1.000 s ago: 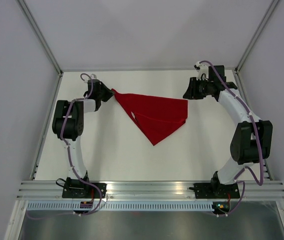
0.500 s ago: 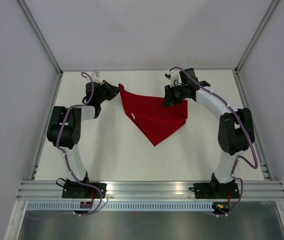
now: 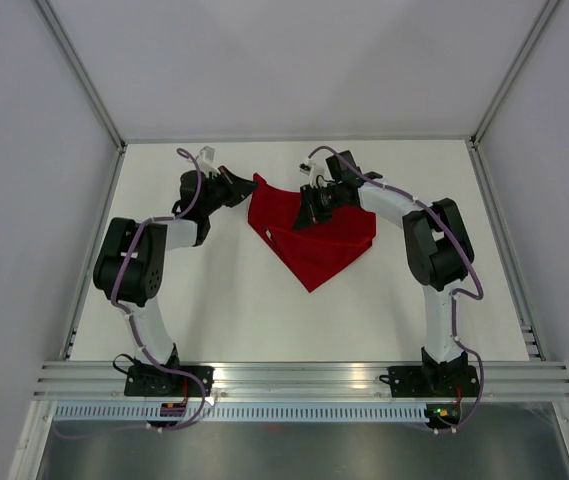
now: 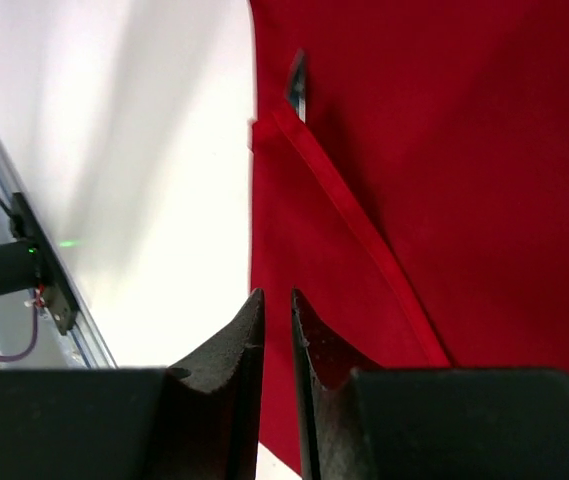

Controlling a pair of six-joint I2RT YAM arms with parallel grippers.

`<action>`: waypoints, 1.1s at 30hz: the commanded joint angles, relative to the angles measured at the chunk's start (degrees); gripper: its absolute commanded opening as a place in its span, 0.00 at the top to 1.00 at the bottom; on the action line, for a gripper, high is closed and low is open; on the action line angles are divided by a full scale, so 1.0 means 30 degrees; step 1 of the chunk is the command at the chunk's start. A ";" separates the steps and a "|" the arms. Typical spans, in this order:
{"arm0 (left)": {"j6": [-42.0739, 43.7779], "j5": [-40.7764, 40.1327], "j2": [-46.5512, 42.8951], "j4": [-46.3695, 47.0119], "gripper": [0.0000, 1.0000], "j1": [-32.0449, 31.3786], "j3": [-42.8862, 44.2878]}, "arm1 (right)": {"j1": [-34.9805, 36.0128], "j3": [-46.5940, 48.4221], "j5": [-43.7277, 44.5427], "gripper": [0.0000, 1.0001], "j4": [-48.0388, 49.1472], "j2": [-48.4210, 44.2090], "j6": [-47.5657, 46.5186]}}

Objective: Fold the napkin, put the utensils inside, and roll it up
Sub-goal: Fold the napkin

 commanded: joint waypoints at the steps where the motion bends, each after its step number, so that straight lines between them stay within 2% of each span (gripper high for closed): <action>1: 0.0767 0.0552 -0.0969 0.1484 0.98 -0.0329 -0.0302 | 0.0682 0.1185 -0.1329 0.79 0.2002 0.0537 0.1638; 12: 0.0914 0.0552 -0.1613 0.1748 0.98 -0.1092 -0.0946 | 0.2059 0.0452 -0.1212 0.82 0.6045 0.1709 0.4392; 16: 0.1001 0.0551 -0.1907 0.1807 0.98 -0.1180 -0.1210 | 0.2206 0.0306 -0.0188 0.82 0.7099 0.2119 0.4891; 21: 0.1060 0.0698 -0.2083 0.1748 0.98 -0.1239 -0.1415 | 0.2177 0.0334 0.0399 0.83 0.7804 0.2733 0.5039; 33: 0.1118 0.0874 -0.2229 0.1748 0.98 -0.1707 -0.1415 | 0.2294 0.0979 -0.0392 0.82 0.8625 0.4259 0.5214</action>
